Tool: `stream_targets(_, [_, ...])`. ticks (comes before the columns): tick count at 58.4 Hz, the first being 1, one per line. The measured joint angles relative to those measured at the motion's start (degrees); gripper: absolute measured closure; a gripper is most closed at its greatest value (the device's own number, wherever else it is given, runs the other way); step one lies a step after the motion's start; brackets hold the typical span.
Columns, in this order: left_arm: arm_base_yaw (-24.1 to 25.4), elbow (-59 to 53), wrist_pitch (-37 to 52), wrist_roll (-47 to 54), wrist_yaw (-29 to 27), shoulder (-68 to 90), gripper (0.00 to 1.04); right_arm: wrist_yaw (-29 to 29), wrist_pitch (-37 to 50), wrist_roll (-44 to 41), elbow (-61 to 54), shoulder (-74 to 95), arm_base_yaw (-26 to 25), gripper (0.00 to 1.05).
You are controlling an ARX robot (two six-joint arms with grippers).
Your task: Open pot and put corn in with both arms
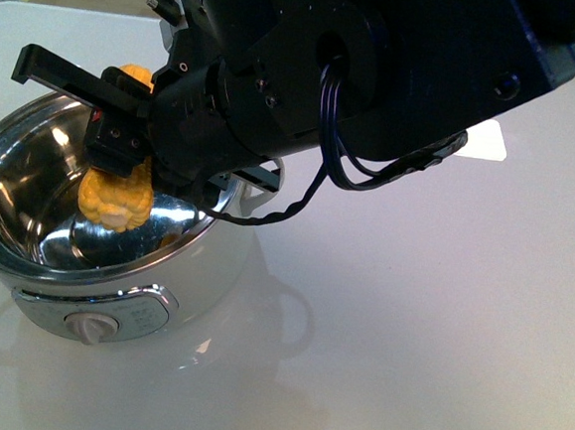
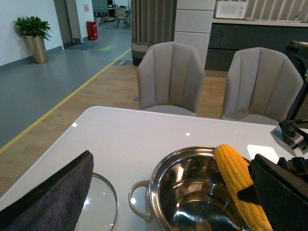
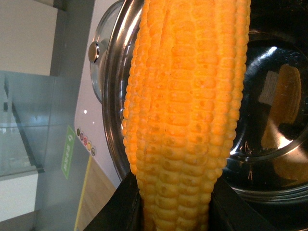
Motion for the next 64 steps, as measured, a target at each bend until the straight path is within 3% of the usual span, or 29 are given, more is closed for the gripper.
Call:
stream_targets(2, [0.00, 0.00, 0.00, 0.00, 0.00, 0.00, 0.07, 0.00, 0.02, -0.04, 0.15, 0.04, 0.00, 0.80])
stream_targets(30, [0.00, 0.00, 0.00, 0.00, 0.00, 0.00, 0.07, 0.31, 0.42, 1.60, 0.31, -0.68, -1.99, 0.07])
stream_targets(49, [0.00, 0.00, 0.00, 0.00, 0.00, 0.00, 0.07, 2.91, 4.55, 2.71, -8.70, -10.36, -10.25, 0.09])
stream_targets(64, [0.00, 0.00, 0.00, 0.00, 0.02, 0.00, 0.07, 14.08, 2.89, -6.40, -21.84, -25.75, -19.58, 0.09])
